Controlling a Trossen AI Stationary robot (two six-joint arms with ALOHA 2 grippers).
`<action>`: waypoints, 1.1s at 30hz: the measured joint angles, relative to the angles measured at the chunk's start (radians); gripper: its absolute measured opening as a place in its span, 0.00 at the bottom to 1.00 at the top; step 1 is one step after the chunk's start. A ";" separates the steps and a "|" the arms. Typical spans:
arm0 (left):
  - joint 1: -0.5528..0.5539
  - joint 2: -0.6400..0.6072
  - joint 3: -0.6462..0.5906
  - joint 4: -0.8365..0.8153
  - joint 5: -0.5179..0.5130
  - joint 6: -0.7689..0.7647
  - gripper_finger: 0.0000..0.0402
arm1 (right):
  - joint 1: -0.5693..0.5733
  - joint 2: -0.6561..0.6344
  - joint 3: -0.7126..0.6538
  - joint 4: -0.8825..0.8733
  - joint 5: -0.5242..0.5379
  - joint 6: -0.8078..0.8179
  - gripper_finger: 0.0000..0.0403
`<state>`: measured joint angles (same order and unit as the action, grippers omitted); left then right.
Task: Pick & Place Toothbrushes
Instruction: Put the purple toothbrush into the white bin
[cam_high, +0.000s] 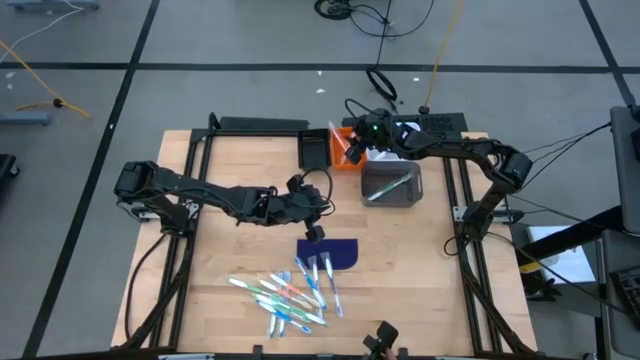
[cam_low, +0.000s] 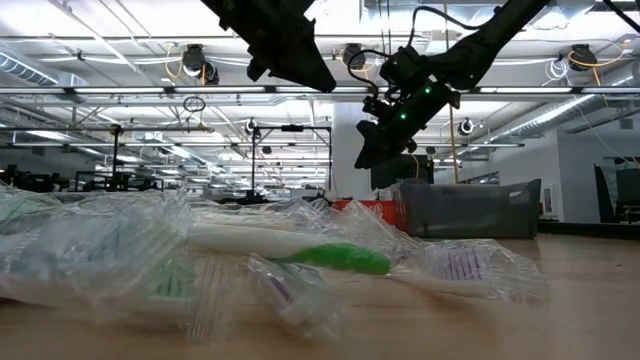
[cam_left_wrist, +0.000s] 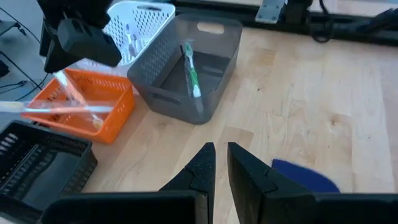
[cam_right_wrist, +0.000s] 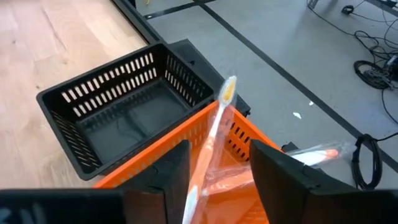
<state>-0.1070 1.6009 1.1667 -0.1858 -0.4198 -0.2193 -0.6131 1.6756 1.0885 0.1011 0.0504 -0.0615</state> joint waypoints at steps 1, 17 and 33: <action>0.000 0.000 0.000 -0.010 0.000 -0.002 0.11 | 0.005 0.000 0.000 0.000 -0.003 0.005 0.40; 0.000 0.000 0.000 -0.305 0.001 -0.179 0.11 | 0.316 -0.194 -0.051 -0.243 -0.344 0.043 0.38; -0.076 0.000 0.000 -0.313 0.003 -0.228 0.11 | 0.872 -0.164 -0.319 0.156 -0.151 0.467 0.37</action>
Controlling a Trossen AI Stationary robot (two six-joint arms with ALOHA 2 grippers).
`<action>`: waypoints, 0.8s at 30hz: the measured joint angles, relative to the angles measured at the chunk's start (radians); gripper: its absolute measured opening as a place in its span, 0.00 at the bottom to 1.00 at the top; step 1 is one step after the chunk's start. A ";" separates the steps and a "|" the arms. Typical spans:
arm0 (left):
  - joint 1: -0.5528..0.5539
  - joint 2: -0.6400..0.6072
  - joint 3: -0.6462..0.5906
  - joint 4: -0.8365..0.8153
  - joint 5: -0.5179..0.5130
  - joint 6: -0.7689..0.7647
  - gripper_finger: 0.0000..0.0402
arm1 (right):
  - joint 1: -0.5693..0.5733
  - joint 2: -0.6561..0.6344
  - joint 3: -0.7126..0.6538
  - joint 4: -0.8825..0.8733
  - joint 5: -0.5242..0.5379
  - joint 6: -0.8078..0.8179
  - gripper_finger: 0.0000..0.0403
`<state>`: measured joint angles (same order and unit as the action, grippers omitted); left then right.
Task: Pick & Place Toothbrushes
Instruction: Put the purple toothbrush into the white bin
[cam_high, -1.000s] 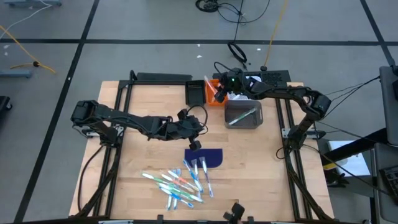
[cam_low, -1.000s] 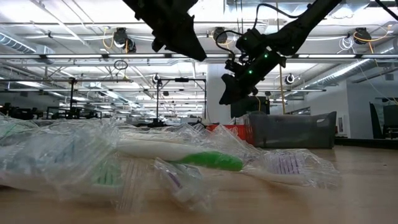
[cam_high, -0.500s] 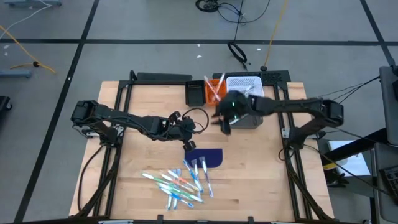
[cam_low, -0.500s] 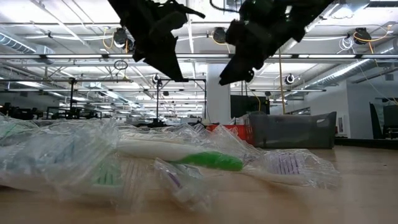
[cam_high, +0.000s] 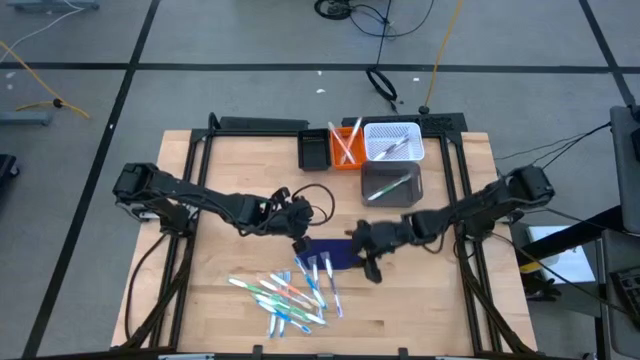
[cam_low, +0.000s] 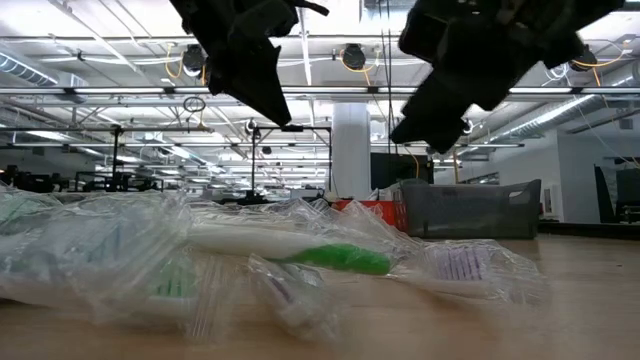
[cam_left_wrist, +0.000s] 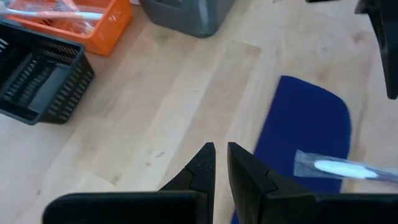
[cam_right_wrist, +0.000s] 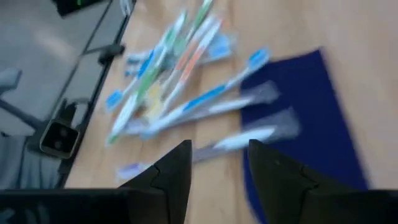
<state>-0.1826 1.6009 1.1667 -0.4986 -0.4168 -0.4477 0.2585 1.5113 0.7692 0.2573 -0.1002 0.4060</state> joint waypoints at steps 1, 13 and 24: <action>-0.007 0.000 0.000 0.000 0.000 -0.005 0.11 | 0.023 0.013 -0.006 0.016 0.014 0.011 0.37; -0.077 0.000 0.000 0.003 -0.001 -0.064 0.11 | 0.160 0.240 -0.005 0.256 0.046 0.172 0.37; -0.113 0.000 0.000 0.003 -0.002 -0.082 0.11 | 0.195 0.355 0.077 0.268 0.036 0.346 0.37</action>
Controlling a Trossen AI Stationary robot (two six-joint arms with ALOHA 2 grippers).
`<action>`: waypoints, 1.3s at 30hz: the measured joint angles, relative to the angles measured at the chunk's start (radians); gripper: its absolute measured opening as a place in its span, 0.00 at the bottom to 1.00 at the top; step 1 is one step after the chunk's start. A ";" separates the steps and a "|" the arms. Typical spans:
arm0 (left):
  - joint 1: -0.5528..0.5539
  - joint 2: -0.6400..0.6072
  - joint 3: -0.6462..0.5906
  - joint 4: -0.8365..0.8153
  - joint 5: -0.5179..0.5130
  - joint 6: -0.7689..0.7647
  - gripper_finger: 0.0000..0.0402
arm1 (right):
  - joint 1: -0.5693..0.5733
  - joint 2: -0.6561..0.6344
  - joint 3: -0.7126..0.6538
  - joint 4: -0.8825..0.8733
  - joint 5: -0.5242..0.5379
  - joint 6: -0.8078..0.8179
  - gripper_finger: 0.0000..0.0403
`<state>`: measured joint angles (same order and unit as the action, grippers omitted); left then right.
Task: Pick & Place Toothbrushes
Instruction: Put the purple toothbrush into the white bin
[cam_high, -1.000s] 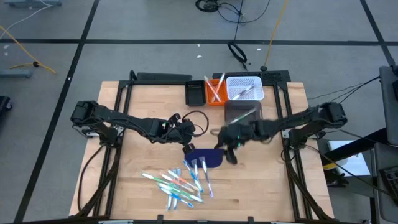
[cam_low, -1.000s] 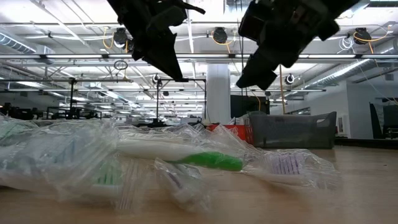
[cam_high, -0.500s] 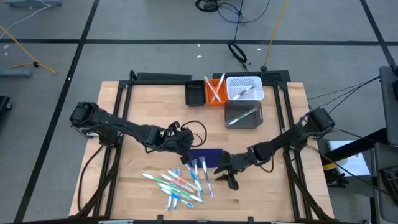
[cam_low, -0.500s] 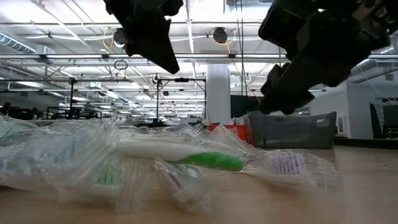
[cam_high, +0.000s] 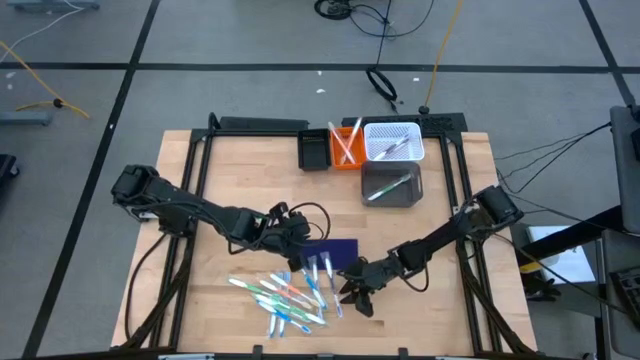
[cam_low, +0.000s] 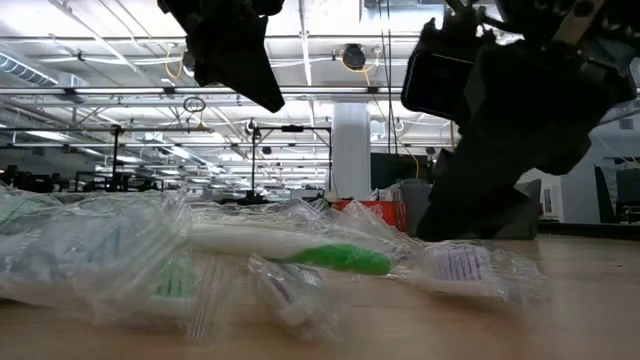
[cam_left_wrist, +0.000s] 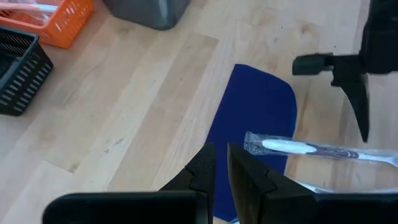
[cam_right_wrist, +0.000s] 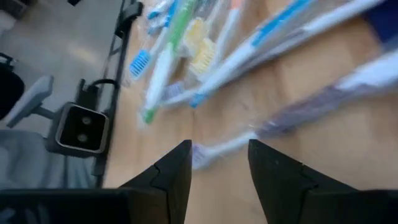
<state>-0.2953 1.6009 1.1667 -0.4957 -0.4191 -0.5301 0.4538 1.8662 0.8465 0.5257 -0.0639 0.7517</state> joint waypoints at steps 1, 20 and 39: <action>-0.002 0.000 0.000 0.000 0.000 0.000 0.11 | 0.000 0.010 0.015 0.003 -0.012 0.010 0.37; -0.021 0.000 0.000 -0.021 -0.001 0.004 0.11 | -0.008 0.113 0.162 -0.178 0.012 0.001 0.15; -0.020 0.000 0.000 -0.024 -0.001 0.001 0.11 | 0.016 -0.212 0.161 -0.441 0.275 -0.261 0.00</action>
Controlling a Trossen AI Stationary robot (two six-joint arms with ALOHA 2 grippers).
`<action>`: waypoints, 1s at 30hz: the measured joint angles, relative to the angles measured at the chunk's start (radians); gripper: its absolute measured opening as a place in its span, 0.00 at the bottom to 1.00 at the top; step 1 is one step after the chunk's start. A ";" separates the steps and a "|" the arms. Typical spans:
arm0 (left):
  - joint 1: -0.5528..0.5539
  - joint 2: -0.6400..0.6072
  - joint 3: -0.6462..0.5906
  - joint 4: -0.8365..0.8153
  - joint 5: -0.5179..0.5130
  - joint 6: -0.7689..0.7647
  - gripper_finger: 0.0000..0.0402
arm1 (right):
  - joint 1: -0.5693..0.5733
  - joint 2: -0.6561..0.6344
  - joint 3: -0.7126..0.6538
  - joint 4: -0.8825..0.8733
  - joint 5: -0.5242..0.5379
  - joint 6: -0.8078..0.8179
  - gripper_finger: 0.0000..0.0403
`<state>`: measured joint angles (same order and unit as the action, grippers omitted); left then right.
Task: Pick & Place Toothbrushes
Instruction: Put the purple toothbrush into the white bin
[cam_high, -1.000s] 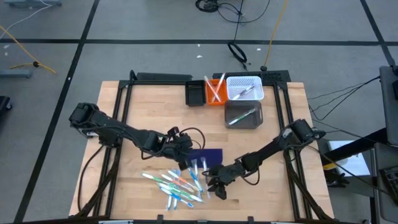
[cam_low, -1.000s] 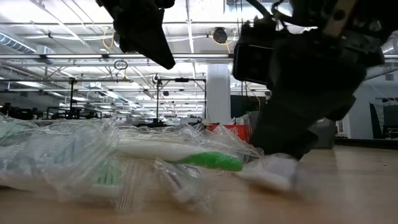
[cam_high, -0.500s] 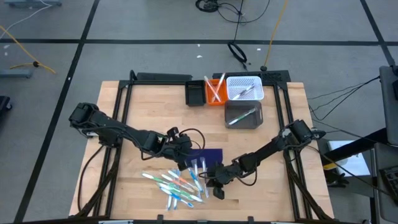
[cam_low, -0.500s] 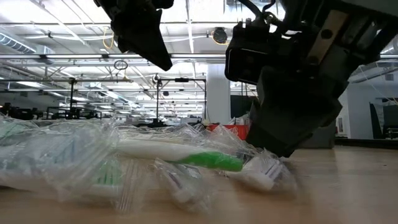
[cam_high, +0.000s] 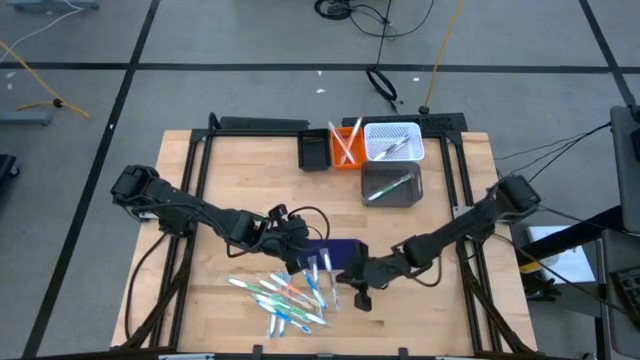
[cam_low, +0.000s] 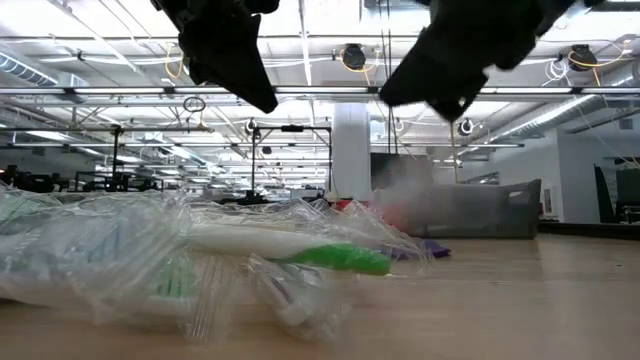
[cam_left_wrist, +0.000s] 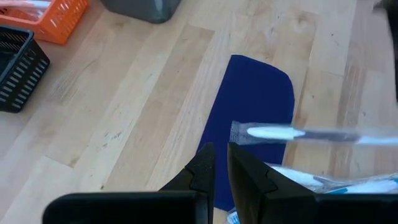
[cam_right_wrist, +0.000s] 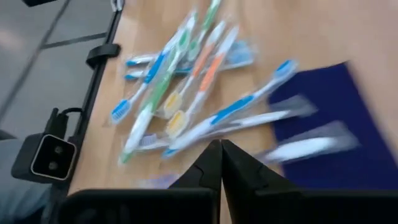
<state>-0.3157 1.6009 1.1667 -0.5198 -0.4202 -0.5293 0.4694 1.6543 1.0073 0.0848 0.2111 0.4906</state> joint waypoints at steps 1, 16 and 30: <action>0.000 0.000 0.000 0.001 0.000 0.000 0.11 | 0.003 -0.022 0.000 -0.017 0.019 -0.010 0.00; 0.000 0.000 0.000 0.028 0.000 0.009 0.11 | -0.004 -0.001 -0.070 -0.025 -0.091 0.138 0.07; 0.000 0.000 0.000 0.038 0.000 0.010 0.11 | -0.055 0.191 -0.085 0.192 -0.282 0.270 0.49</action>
<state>-0.3157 1.6009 1.1667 -0.4819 -0.4206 -0.5194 0.4147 1.8450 0.9226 0.2768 -0.0706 0.7601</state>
